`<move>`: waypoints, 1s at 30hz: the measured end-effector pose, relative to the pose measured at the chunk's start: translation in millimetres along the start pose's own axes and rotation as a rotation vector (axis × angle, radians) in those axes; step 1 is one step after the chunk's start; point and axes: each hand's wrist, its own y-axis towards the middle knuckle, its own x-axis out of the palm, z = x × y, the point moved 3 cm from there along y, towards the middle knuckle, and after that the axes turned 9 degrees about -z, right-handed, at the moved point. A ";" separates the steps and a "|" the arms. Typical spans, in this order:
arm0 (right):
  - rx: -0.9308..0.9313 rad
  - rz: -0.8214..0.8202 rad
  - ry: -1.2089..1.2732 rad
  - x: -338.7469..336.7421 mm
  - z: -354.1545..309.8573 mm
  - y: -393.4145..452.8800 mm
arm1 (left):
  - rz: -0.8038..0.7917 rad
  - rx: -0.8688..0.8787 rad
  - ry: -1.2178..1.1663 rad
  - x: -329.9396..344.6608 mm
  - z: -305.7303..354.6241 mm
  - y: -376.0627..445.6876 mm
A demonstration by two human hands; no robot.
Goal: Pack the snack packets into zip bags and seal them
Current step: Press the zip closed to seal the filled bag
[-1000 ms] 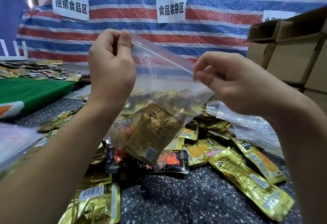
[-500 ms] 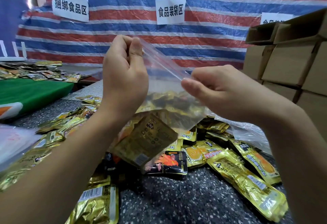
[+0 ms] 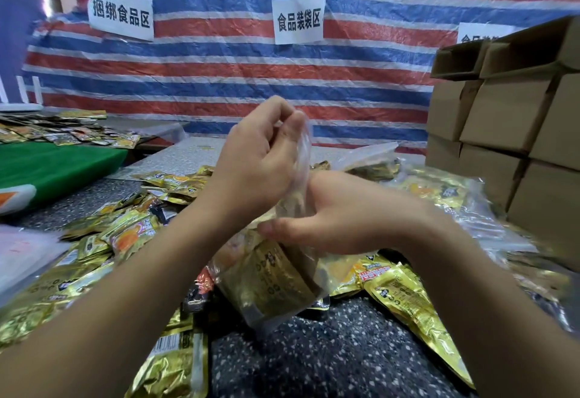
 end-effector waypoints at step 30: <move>0.467 0.822 1.685 0.0 202.8 9.6 | -0.063 -0.141 0.055 9.2 -6.7 -4.6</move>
